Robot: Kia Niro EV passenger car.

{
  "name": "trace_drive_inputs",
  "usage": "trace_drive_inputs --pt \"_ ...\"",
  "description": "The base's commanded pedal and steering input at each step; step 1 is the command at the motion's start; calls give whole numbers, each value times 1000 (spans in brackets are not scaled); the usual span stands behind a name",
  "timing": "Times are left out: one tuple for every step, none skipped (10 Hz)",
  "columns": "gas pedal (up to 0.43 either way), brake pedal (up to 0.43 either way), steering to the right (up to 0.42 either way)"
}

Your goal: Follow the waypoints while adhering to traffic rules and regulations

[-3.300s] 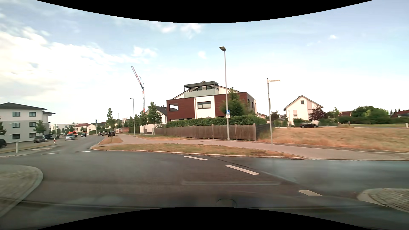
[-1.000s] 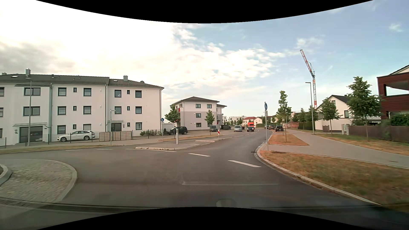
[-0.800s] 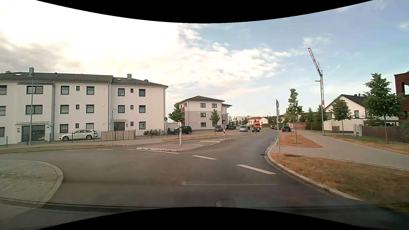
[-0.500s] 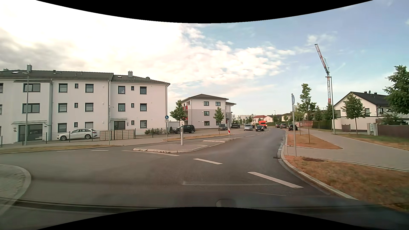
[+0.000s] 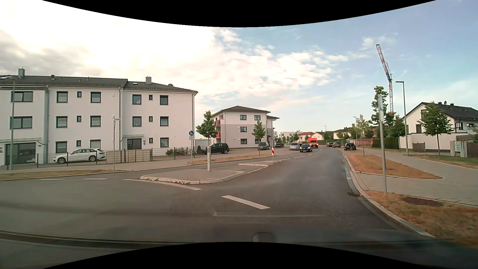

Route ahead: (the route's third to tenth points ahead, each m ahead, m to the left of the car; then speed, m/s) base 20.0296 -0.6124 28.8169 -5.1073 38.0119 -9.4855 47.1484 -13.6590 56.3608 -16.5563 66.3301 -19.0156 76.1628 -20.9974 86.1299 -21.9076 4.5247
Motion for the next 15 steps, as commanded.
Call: trace_drive_inputs --pt "47 0 23" --pt "47 0 47" --pt "67 0 81" --pt "98 0 108" --pt "110 0 122" --pt "138 0 127" --pt "157 0 128" --pt "169 0 130" --pt "169 0 136" --pt "169 0 145" --pt "177 0 150" --pt "177 0 151" --pt "177 0 152" --pt "177 0 153" --pt "177 0 153"
